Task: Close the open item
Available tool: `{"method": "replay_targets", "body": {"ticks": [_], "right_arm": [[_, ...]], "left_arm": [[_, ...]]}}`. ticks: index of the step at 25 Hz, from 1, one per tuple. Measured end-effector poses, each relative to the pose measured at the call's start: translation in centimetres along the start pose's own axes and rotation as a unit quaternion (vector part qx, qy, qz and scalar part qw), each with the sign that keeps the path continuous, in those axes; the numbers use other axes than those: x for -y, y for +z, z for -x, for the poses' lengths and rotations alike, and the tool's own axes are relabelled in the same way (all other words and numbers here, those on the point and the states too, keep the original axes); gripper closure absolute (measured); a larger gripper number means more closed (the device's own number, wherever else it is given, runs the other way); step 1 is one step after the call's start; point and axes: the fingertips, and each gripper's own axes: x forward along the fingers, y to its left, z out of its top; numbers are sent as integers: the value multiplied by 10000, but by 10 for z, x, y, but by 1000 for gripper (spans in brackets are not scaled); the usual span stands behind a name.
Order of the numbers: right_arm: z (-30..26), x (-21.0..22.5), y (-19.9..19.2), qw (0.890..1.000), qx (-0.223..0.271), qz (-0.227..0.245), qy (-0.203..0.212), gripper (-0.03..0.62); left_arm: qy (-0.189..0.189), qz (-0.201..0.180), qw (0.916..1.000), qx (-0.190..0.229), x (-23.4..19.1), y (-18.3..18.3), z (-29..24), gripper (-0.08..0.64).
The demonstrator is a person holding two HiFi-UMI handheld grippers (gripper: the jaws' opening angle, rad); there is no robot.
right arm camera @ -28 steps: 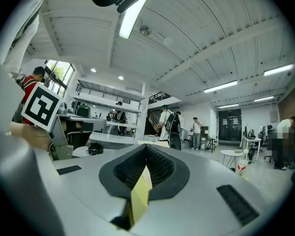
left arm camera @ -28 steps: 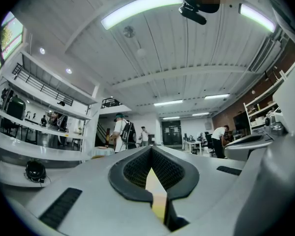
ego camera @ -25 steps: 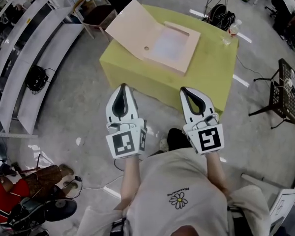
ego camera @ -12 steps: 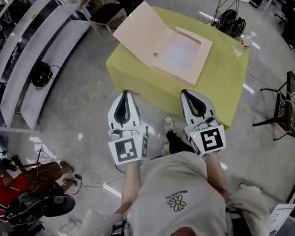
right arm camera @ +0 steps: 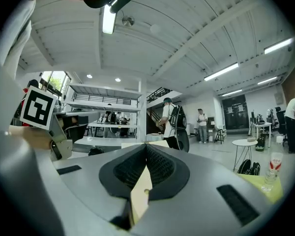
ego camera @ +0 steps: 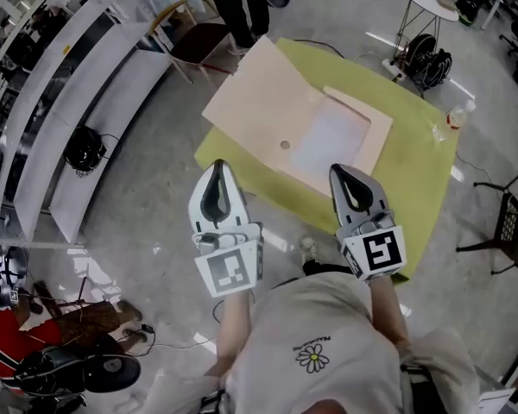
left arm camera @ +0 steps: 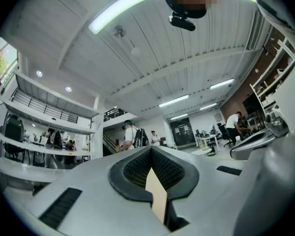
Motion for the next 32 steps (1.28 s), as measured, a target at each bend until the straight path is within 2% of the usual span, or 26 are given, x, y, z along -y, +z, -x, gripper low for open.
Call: {"method": "replay_targets", "body": {"ticks": [6,9,13,16,21,27,32], "right_arm": [[-38,30,-15,9998,-169,-116,62,580],[-60,32,-11,9997,-199,-147,75,580],[-80,38,-3,9999,-125,-66,-29,580],[-89,41,9,9998,-23,-28,-175,580],[-110,30,20,9996,103,31,-280,580],[-116,21,15,9995,46,27,-321,580],[-116,22,6,9988,-79,-14,-477,580]], "left_arm": [[-10,230,9996,-173,7,-19,-48,546],[-11,268,9996,-75,-11,-22,-67,546],[274,709,9970,-152,-40,-38,-84,546],[349,935,9948,-184,-59,-46,-94,546],[307,944,9947,-262,-88,-54,-110,546],[130,1136,9925,-438,-93,-71,-119,541],[-53,1606,9844,-714,-94,-103,-128,387]]}}
